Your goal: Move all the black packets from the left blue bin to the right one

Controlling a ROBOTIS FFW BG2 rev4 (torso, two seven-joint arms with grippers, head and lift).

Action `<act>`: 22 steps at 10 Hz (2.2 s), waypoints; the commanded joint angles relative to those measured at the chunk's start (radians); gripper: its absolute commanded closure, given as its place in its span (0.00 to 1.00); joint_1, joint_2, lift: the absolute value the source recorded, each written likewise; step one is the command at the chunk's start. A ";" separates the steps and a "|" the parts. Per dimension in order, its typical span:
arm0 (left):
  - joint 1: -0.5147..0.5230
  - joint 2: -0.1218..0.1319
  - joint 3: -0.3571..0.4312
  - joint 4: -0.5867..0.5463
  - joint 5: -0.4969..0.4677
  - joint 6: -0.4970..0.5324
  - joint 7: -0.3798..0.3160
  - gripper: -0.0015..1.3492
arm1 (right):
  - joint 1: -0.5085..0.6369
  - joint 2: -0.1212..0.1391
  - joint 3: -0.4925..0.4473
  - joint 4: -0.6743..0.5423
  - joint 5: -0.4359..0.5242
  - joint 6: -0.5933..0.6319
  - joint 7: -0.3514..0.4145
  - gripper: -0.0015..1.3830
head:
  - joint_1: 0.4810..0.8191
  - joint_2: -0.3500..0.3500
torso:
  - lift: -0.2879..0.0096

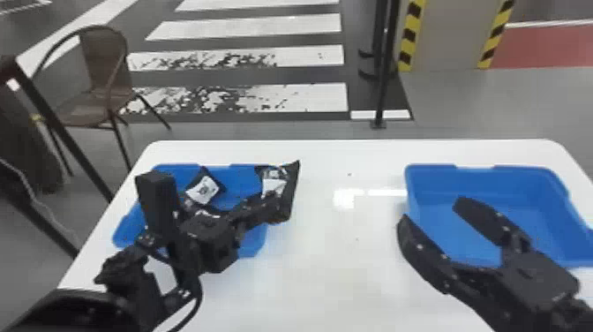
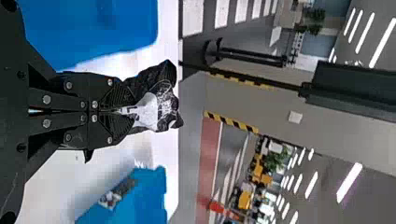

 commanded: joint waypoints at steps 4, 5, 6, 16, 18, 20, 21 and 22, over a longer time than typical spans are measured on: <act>-0.004 0.024 -0.165 -0.022 0.121 -0.012 -0.008 0.89 | -0.209 0.000 0.019 0.164 -0.056 0.070 0.057 0.09 | 0.63 0.49 | 0.50; -0.004 0.027 -0.183 -0.029 0.131 -0.012 -0.010 0.89 | -0.248 0.000 0.017 0.205 -0.064 0.070 0.057 0.09 | 0.63 0.45 | 0.50; -0.009 0.033 -0.203 -0.029 0.137 -0.012 -0.011 0.89 | -0.275 0.000 0.017 0.230 -0.088 0.070 0.061 0.09 | 0.63 0.42 | 0.50; -0.021 0.038 -0.236 -0.029 0.159 -0.017 -0.013 0.89 | -0.388 0.002 0.080 0.358 -0.242 0.166 0.111 0.92 | 0.63 0.45 | 0.50; -0.018 0.038 -0.236 -0.029 0.159 -0.019 -0.013 0.89 | -0.386 0.003 0.080 0.355 -0.246 0.144 0.111 0.92 | 0.63 0.45 | 0.50; -0.004 0.035 -0.222 -0.026 0.179 -0.021 -0.002 0.49 | -0.386 0.003 0.078 0.358 -0.256 0.136 0.110 0.92 | 0.63 0.45 | 0.50; 0.011 0.032 -0.207 -0.024 0.177 -0.021 -0.001 0.22 | -0.388 0.003 0.062 0.358 -0.254 0.134 0.110 0.92 | 0.63 0.46 | 0.50; 0.026 0.024 -0.183 -0.026 0.177 -0.019 -0.001 0.08 | -0.391 0.003 0.036 0.360 -0.246 0.134 0.110 0.92 | 0.63 0.46 | 0.50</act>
